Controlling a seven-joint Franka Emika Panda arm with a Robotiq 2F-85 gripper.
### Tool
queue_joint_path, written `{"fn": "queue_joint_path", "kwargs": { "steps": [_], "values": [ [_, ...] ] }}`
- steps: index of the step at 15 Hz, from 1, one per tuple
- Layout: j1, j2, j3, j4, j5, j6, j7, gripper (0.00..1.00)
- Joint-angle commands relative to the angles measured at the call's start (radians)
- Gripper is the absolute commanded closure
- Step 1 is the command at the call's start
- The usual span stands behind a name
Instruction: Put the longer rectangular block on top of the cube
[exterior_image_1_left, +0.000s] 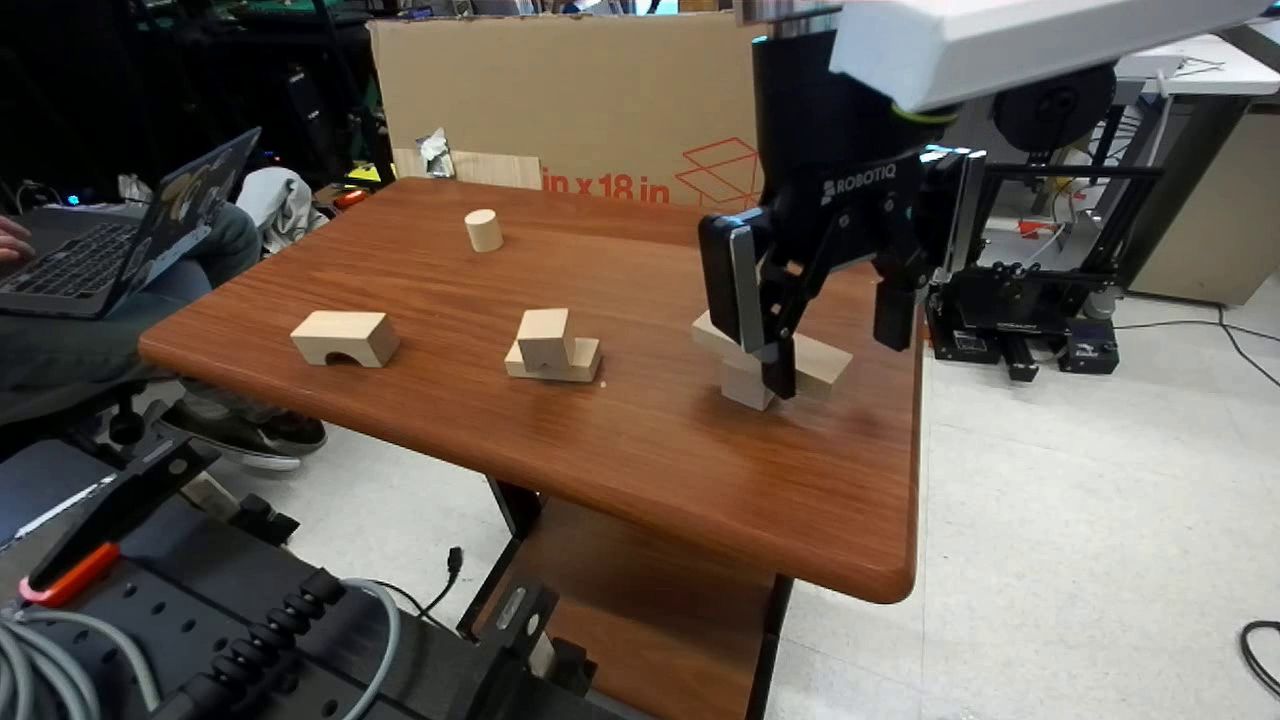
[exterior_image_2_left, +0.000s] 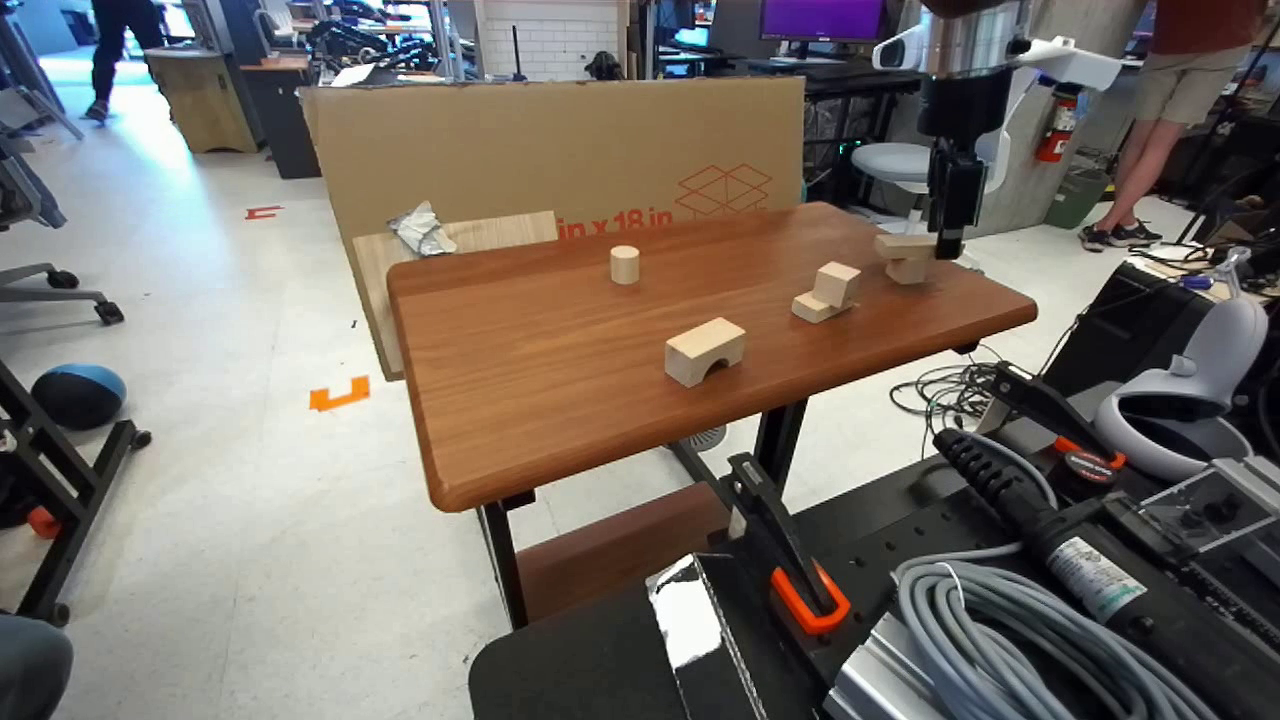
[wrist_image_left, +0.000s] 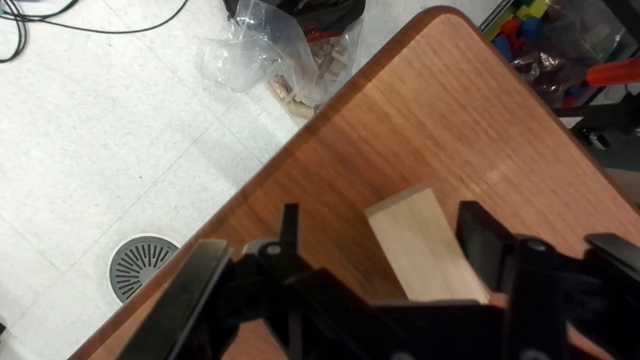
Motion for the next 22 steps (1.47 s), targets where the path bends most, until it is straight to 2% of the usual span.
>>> {"fn": "queue_joint_path", "kwargs": {
  "steps": [1,6,13,22],
  "values": [
    [0.010,0.023,-0.001,0.030,-0.053,-0.010,0.045,0.49],
    [0.011,0.017,0.000,0.023,-0.069,-0.008,0.065,0.88],
    [0.008,-0.005,0.001,-0.004,-0.085,0.014,0.072,0.89],
    [0.033,-0.135,0.030,-0.090,-0.098,0.134,0.073,0.89]
  ]
}}
